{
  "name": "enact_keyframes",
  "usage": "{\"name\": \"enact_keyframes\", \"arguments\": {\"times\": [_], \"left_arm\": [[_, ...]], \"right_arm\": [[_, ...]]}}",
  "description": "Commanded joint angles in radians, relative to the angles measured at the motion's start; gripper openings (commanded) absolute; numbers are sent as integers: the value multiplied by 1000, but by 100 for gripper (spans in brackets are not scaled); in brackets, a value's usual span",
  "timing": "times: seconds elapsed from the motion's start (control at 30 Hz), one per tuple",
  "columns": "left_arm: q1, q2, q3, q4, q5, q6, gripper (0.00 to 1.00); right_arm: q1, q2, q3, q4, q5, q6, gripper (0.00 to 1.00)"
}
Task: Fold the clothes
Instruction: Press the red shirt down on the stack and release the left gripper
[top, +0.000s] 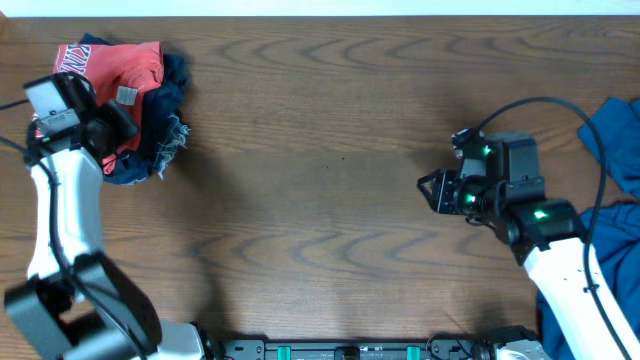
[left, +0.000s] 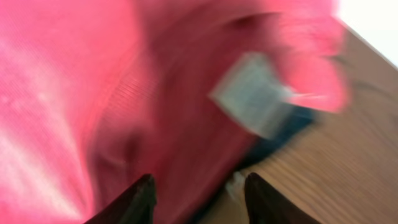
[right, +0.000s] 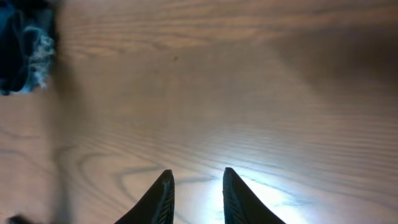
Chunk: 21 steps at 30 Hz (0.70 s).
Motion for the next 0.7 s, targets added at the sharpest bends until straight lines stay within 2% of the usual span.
{"name": "enact_keyframes", "arguments": {"times": [0.0, 0.07, 0.23, 0.33, 0.53, 0.57, 0.63, 0.67], "left_arm": [[-11, -153, 120, -101, 182, 98, 57], [-25, -214, 185, -230, 179, 161, 66], [-69, -351, 278, -536, 179, 255, 68], [-85, -430, 277, -668, 178, 285, 69], [-85, -581, 277, -798, 175, 279, 78], [-85, -610, 277, -805, 175, 280, 82], [-85, -662, 277, -806, 170, 281, 98], [-85, -682, 277, -806, 162, 281, 98]], "right_arm": [[-3, -26, 140, -56, 149, -87, 26], [-3, -26, 228, -137, 219, -89, 26], [-3, -28, 395, -296, 301, -93, 25], [-3, -42, 456, -351, 300, -154, 36], [-3, -128, 476, -371, 300, -217, 51], [-3, -145, 476, -372, 300, -217, 52], [-3, -174, 476, -373, 292, -216, 57], [-3, -185, 476, -374, 292, -216, 63]]}}
